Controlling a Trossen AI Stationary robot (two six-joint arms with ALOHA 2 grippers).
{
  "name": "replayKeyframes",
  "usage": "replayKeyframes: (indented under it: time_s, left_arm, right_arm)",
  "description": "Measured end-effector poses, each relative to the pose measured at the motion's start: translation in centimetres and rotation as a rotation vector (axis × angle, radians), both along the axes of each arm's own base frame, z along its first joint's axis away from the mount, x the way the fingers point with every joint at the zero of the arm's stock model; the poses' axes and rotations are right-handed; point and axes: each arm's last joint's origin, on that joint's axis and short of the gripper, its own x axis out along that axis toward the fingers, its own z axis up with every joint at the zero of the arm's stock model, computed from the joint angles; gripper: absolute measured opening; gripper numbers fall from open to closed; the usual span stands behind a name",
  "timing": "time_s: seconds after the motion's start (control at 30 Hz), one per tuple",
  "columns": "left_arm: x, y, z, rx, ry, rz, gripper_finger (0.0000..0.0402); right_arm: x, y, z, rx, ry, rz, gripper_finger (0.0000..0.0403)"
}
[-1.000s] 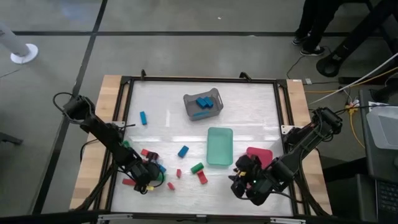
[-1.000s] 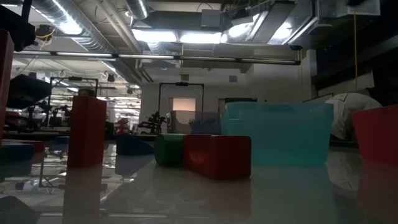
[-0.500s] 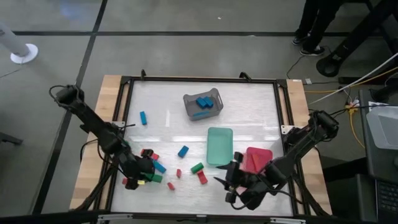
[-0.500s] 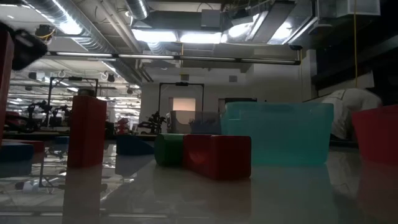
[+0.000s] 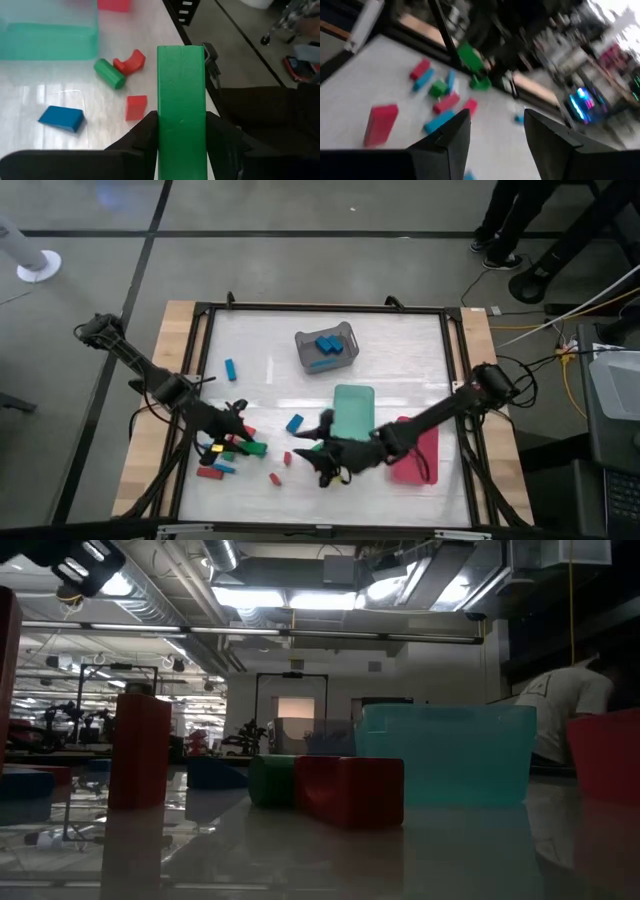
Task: Sort blocks
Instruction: Put the green block into the green bin
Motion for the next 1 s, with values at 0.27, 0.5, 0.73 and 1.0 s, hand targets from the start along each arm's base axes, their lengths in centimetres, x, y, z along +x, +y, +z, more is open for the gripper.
replayKeyframes:
  time_s: [0.27,0.5,0.73,1.0]
  left_arm:
    - [0.7,0.9,0.0,0.015,-0.003,-0.012,0.0118]
    - [1.5,2.0,0.2,0.020,-0.042,0.016,0.0117]
    - [2.5,3.2,1.0,-0.052,-0.112,0.009,0.0116]
    - [3.8,3.6,1.0,-0.088,-0.146,-0.008,0.0117]
  right_arm:
    - [2.7,-4.6,0.2,0.057,-0.041,0.189,0.0186]
    - [3.3,-6.1,0.4,0.060,-0.059,0.300,0.0186]
    - [3.4,-6.1,0.5,0.007,-0.065,0.359,0.0186]
    - [3.4,-6.1,0.7,-0.019,-0.085,0.365,0.0186]
